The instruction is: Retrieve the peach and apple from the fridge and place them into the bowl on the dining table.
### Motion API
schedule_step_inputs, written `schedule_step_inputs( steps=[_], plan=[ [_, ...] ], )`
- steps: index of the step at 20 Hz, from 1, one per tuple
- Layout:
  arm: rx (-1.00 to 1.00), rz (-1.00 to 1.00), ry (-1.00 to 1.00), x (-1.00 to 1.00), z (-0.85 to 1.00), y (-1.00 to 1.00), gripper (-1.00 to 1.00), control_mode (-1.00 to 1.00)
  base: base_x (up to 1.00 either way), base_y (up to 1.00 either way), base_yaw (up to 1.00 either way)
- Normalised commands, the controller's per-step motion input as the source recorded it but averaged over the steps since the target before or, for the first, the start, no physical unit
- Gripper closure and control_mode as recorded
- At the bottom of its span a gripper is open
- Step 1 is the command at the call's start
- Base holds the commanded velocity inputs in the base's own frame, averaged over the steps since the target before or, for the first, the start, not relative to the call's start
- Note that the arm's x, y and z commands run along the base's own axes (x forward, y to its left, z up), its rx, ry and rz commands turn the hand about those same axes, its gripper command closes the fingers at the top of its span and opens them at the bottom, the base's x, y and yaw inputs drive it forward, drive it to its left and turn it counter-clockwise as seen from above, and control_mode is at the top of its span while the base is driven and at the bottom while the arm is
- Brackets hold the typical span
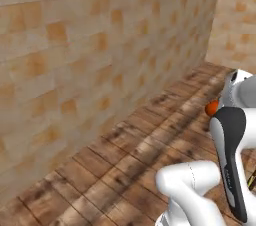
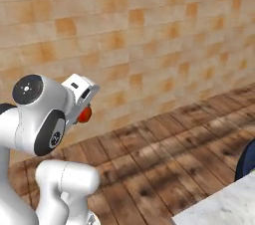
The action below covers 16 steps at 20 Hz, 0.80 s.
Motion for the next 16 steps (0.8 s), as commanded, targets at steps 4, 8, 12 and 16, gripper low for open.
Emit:
schedule_step_inputs(
  steps=[4,8,12,16],
  plan=[
    [0.0,0.0,0.0,0.0,0.0,0.0,1.0,1.0,0.82,0.05,-0.75],
    [0.0,0.0,0.0,0.0,0.0,0.0,1.0,1.0,0.78,0.04,-0.74],
    [0.0,0.0,0.0,0.0,0.0,0.0,1.0,1.0,0.87,0.3,-0.72],
    [0.0,0.0,0.0,0.0,0.0,0.0,1.0,1.0,0.94,0.51,-0.72]
  ],
)
